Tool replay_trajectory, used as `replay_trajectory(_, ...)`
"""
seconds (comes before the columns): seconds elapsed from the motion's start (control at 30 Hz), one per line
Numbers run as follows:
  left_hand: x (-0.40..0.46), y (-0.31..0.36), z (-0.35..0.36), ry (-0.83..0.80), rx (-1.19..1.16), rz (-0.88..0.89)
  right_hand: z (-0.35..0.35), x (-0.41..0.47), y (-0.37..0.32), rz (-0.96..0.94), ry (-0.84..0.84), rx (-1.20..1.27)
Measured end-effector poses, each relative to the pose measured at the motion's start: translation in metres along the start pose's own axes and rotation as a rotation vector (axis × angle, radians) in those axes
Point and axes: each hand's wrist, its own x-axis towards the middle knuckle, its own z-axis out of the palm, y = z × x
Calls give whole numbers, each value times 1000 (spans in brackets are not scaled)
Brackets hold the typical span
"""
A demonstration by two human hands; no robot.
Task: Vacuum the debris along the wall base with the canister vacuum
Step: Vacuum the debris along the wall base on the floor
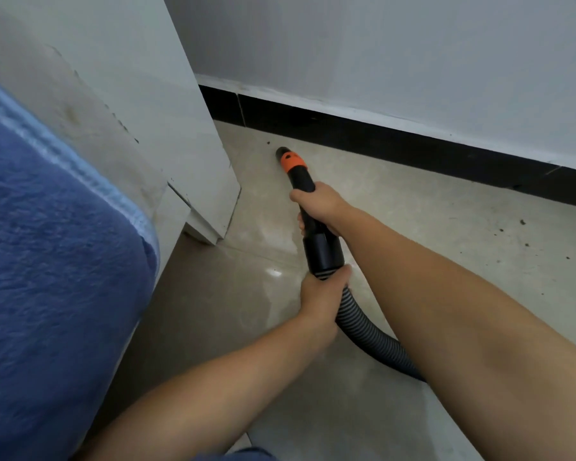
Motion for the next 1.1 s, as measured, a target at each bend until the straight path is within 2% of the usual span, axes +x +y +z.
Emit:
replay_trajectory(0.13,11,24,-1,14,-90,6,16,25,-22,3,-47,-62)
replay_trajectory(0.27,17,30,-9,2,-62,5,18,30,-19,8,13,-40)
replay_trajectory(0.4,9,10,-9,-21,55,-21,6,12,4,13,137,17)
replay_trajectory(0.57,-16,-49,-15,-71,270,-84,-12,-43,63,48,257,117)
replay_trajectory(0.83,-43,-87,-2,-266,589,-104,-61,-103,128,112,573,342)
replay_trajectory(0.93,-53,-92,0,-326,671,-127,-69,-120,139,123,580,390)
replay_trajectory(1.1,-76,-89,-16,-404,706,-362,-55,-143,147,131,464,443)
